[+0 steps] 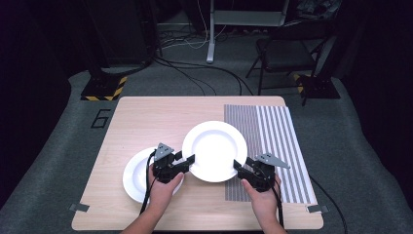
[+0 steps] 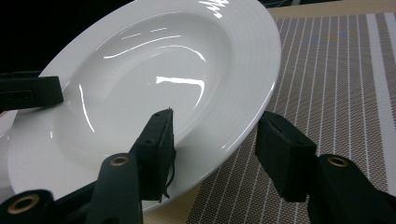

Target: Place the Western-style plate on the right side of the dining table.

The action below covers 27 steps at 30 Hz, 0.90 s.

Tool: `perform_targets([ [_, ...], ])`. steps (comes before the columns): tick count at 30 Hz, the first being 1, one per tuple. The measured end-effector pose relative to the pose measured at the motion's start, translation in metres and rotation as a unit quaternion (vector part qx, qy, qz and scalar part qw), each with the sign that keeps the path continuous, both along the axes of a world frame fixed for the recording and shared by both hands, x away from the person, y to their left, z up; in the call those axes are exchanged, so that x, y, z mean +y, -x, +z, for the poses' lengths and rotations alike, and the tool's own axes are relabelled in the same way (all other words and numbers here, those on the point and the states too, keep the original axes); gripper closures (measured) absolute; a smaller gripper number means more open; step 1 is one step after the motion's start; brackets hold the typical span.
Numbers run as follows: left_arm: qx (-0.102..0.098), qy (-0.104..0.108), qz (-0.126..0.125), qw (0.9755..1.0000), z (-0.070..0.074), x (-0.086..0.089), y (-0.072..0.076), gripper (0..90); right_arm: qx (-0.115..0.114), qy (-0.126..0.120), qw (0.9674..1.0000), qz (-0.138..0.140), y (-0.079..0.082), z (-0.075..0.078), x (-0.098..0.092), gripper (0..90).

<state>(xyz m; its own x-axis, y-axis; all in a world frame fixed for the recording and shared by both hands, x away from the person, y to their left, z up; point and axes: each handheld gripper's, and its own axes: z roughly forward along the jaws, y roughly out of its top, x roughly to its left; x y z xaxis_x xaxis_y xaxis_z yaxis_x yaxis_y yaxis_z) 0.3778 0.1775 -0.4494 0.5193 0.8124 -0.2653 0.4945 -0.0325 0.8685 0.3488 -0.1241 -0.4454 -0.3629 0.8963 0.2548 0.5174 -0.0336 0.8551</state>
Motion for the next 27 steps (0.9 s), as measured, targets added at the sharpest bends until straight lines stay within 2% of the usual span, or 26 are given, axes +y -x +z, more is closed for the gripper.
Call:
perform_targets([
  [9, -0.001, -0.001, -0.025, 0.9997, 0.001, -0.013, -0.005, 51.0, 0.003, -0.001, 0.9998, -0.02, 0.007, 0.002, -0.013, 46.6],
  [17, -0.002, 0.004, -0.04, 0.9992, 0.003, -0.025, -0.008, 51.0, -0.003, 0.005, 0.9994, -0.035, 0.015, 0.004, -0.024, 46.6],
  [27, -0.002, 0.008, -0.057, 0.9983, 0.003, -0.039, -0.013, 51.0, -0.004, 0.001, 0.9985, -0.054, 0.021, 0.005, -0.036, 46.6],
])
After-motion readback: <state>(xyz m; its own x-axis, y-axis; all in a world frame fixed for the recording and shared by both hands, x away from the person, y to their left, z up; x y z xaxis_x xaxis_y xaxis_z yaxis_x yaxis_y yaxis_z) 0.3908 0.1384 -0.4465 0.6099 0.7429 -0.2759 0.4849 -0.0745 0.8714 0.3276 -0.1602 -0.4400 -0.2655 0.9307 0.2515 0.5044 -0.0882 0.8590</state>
